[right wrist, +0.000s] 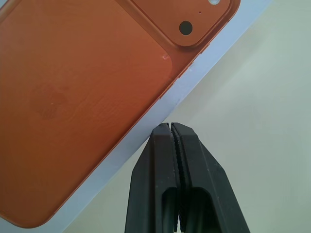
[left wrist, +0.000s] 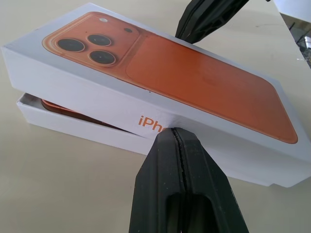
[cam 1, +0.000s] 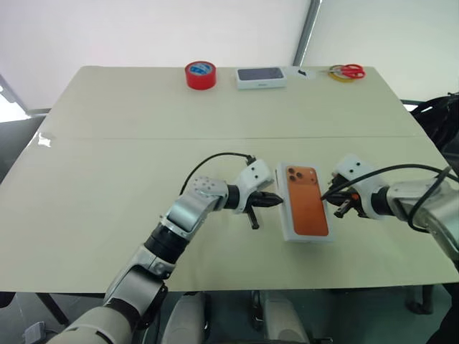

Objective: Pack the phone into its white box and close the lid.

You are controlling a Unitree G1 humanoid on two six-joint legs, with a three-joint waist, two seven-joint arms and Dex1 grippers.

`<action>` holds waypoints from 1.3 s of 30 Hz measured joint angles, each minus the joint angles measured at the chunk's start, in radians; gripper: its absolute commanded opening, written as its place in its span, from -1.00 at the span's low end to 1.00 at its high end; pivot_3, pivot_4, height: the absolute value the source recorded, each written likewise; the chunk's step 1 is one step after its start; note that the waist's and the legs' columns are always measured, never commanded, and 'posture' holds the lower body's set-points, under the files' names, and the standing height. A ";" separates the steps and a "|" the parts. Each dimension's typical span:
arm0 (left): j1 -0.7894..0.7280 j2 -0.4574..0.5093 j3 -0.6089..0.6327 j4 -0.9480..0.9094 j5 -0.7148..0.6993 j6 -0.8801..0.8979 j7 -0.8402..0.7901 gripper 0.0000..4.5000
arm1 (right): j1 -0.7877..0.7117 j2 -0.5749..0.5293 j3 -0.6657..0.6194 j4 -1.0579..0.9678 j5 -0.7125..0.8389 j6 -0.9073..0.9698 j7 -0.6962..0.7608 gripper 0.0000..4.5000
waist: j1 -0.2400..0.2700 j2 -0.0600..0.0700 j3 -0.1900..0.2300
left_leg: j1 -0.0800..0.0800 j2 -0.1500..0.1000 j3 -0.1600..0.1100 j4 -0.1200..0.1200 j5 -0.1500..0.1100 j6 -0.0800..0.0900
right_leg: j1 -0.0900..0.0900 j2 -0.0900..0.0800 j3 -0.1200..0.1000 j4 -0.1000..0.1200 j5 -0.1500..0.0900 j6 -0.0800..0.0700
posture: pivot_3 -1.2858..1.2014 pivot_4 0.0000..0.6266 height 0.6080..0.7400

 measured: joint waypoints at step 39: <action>-0.105 -0.102 0.056 0.152 0.008 -0.039 0.111 -1.00 | 0.239 -0.028 -0.177 -0.153 0.009 -0.152 0.207 -0.97 | 0.003 0.000 0.000 | 0.001 -0.001 -0.001 0.001 0.000 0.000 | 0.003 0.000 -0.001 0.000 0.001 0.002 | 0.03 -0.52 0.87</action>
